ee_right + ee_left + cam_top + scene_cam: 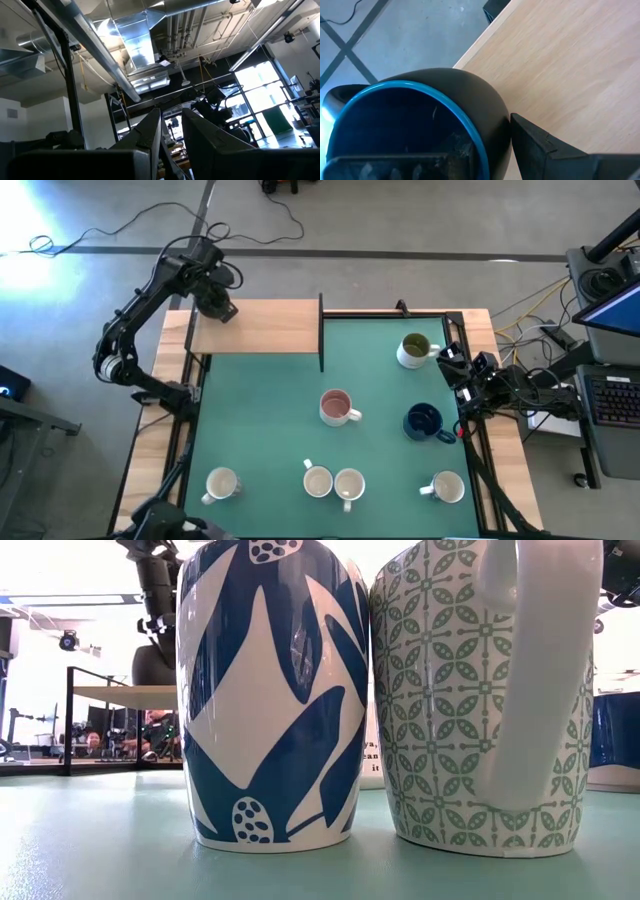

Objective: Place coffee mugs
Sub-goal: Put the black blue mug on the shelf

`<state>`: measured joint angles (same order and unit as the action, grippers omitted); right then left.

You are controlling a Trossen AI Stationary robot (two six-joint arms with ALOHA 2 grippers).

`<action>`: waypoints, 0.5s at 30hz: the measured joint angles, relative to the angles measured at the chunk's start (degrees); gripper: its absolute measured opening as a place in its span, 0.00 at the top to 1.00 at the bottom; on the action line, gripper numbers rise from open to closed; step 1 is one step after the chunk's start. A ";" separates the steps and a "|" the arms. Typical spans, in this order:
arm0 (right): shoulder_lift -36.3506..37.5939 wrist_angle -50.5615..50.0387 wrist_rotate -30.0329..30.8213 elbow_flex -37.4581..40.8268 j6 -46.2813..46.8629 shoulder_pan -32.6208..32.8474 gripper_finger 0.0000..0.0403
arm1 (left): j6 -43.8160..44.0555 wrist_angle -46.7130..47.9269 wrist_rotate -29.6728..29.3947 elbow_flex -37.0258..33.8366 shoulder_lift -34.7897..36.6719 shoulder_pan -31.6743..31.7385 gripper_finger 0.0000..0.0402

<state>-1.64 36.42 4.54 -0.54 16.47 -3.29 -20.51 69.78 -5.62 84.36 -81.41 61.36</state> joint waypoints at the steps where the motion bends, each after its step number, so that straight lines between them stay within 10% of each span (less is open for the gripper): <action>1: 0.00 0.00 0.00 -0.01 0.00 0.01 0.83 | 0.00 0.00 -0.07 -0.02 0.00 0.02 0.80; 15: 0.00 0.00 0.00 -0.02 0.00 0.00 0.83 | 2.99 0.80 -0.04 0.24 0.02 0.02 0.80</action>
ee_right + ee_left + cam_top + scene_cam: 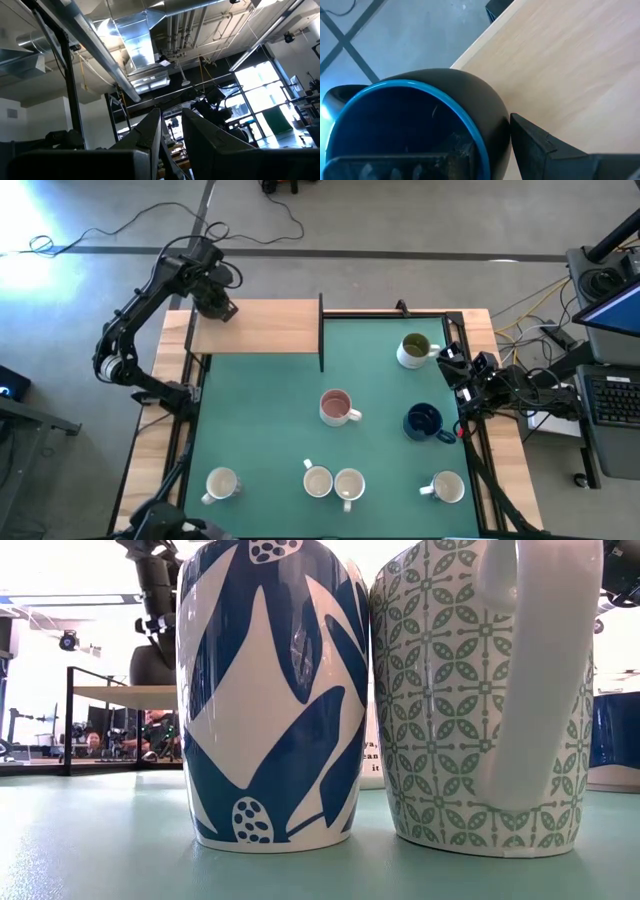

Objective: Place coffee mugs
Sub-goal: Put the black blue mug on the shelf

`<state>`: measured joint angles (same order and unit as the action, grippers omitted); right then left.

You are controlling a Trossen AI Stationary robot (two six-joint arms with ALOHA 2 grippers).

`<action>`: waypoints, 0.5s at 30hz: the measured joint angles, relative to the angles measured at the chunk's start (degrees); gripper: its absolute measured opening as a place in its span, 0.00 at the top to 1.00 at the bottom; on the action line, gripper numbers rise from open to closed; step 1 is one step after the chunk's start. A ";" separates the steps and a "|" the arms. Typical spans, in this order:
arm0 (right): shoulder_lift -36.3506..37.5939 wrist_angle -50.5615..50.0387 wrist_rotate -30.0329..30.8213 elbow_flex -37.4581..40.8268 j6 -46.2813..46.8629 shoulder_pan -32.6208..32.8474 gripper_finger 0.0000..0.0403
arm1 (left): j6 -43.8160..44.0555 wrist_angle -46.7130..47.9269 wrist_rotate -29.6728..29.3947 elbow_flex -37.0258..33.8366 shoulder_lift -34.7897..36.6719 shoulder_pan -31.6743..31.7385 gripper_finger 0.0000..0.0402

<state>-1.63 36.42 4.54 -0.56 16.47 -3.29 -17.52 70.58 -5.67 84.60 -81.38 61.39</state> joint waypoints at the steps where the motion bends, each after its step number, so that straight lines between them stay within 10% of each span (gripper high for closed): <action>1: -0.01 0.01 0.00 0.01 0.00 0.01 0.83 | 0.24 0.49 0.02 0.19 0.05 0.00 0.80; 15: 0.00 0.00 0.00 0.00 0.00 0.02 0.83 | 3.75 2.53 0.21 2.84 0.32 -0.04 0.79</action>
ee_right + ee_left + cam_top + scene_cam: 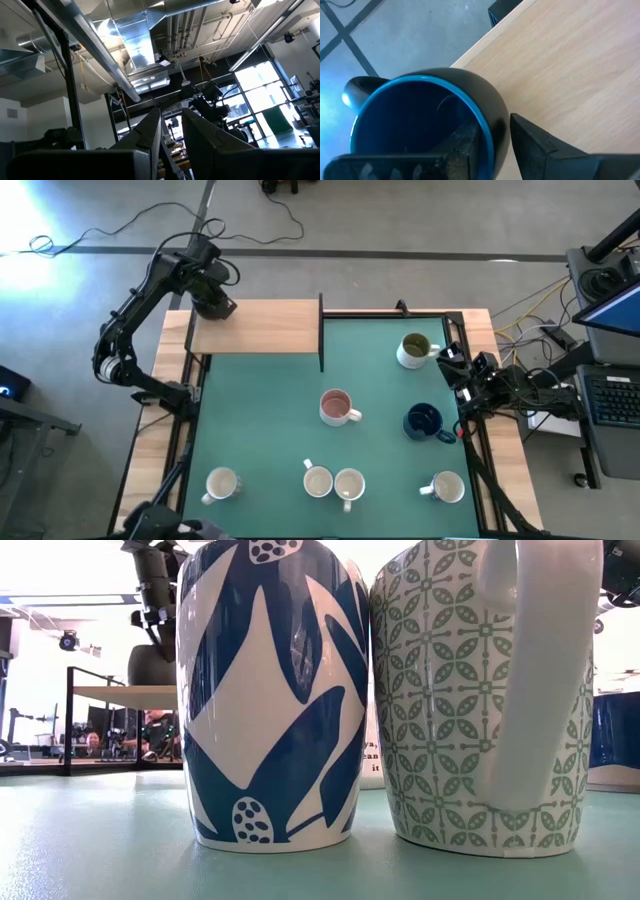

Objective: Place coffee mugs
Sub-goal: Put the black blue mug on the shelf, then put the left white blue patterned mug on the shelf

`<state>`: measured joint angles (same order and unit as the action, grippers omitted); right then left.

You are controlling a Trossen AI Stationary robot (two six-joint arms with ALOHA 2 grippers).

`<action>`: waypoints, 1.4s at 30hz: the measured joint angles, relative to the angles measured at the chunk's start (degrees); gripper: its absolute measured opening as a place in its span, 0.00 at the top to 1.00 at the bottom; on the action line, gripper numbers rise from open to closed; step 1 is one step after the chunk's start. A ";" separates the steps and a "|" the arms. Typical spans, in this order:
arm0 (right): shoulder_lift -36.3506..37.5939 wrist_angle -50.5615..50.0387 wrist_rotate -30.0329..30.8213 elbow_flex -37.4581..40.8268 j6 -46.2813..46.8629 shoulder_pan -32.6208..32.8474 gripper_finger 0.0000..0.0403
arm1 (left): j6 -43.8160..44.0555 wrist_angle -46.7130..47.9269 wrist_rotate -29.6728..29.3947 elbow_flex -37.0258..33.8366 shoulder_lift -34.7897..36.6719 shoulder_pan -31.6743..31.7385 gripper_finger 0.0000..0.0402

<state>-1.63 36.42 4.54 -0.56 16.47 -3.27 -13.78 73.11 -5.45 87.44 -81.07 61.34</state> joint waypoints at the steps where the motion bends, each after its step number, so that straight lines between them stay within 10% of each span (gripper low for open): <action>1: -0.02 0.00 0.01 0.01 0.00 -0.01 0.83 | 0.35 0.08 0.01 0.00 0.06 0.00 0.78; 19: -0.02 0.00 0.00 0.00 0.00 0.00 0.83 | 2.71 2.57 2.37 0.02 8.30 -0.28 0.69; 29: -0.02 0.00 0.02 0.01 0.00 -0.01 0.83 | 10.12 2.92 13.41 -0.04 14.46 -3.65 0.69; 42: -0.01 -0.02 0.02 0.02 0.00 -0.01 0.83 | 28.59 -2.46 0.68 -2.65 13.17 -40.88 0.69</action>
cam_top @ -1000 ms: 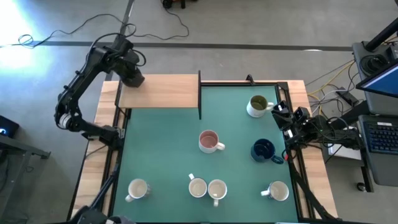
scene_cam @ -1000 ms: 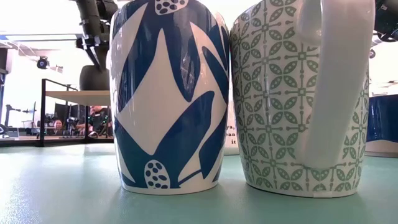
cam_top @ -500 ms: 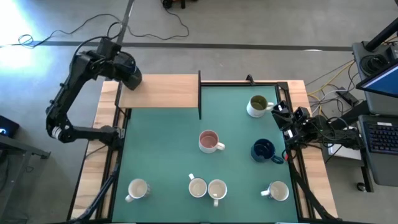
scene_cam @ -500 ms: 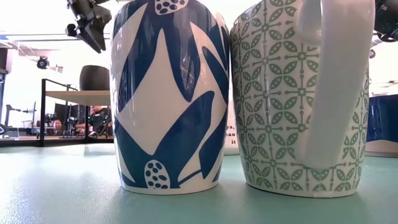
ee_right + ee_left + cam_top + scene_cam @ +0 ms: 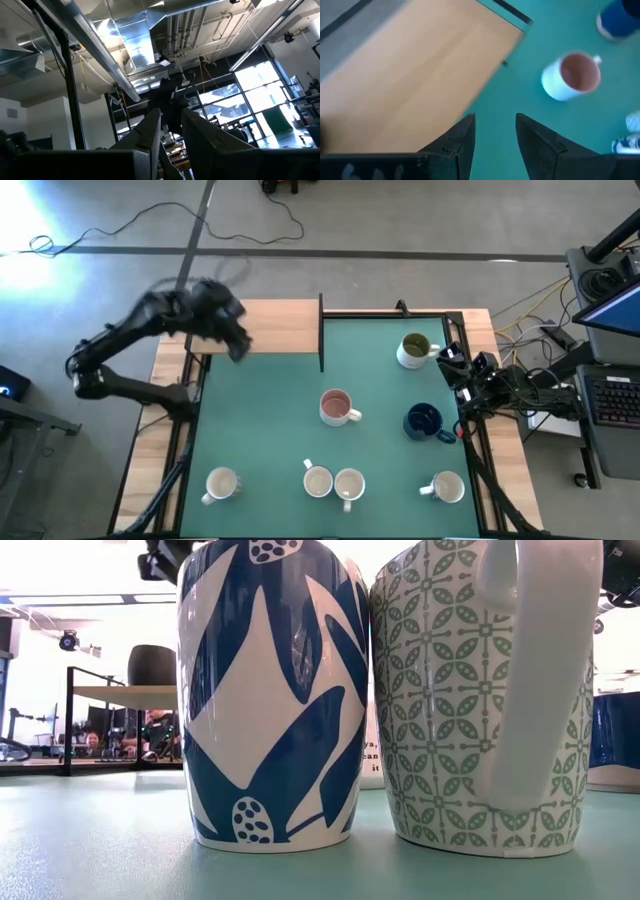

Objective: Place coffee mugs
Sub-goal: Put the left white blue patterned mug on the shelf

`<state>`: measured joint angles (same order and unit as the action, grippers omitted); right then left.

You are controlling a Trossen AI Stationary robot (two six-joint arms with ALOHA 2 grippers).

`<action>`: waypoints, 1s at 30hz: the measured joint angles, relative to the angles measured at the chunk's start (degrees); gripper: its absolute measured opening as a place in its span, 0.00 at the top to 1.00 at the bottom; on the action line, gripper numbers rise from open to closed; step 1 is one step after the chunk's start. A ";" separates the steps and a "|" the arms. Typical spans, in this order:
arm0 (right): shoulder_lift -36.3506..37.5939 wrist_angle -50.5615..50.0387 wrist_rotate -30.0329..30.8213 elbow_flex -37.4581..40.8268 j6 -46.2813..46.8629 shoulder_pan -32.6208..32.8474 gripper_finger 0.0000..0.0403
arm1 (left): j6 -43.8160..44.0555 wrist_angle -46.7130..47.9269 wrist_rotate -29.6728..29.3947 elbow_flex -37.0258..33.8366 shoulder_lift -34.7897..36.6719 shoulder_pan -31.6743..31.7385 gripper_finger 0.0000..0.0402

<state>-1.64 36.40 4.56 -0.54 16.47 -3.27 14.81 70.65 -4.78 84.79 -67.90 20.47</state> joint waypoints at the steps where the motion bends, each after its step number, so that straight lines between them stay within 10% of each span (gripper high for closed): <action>1: -0.01 -0.02 0.00 -0.02 0.00 -0.01 0.83 | 1.89 -0.37 -1.76 -0.50 -0.79 -3.40 0.69; 13: 0.01 -0.04 0.00 -0.02 0.00 0.01 0.83 | 10.10 -2.53 -5.81 -3.58 -15.09 -30.43 0.69; 30: -0.01 -0.11 -0.02 -0.02 0.00 -0.01 0.83 | 12.57 -22.06 -4.04 -3.06 -29.10 -42.02 0.69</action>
<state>-1.65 36.29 4.54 -0.56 16.47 -3.29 27.38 48.59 -8.82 81.73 -97.00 -21.56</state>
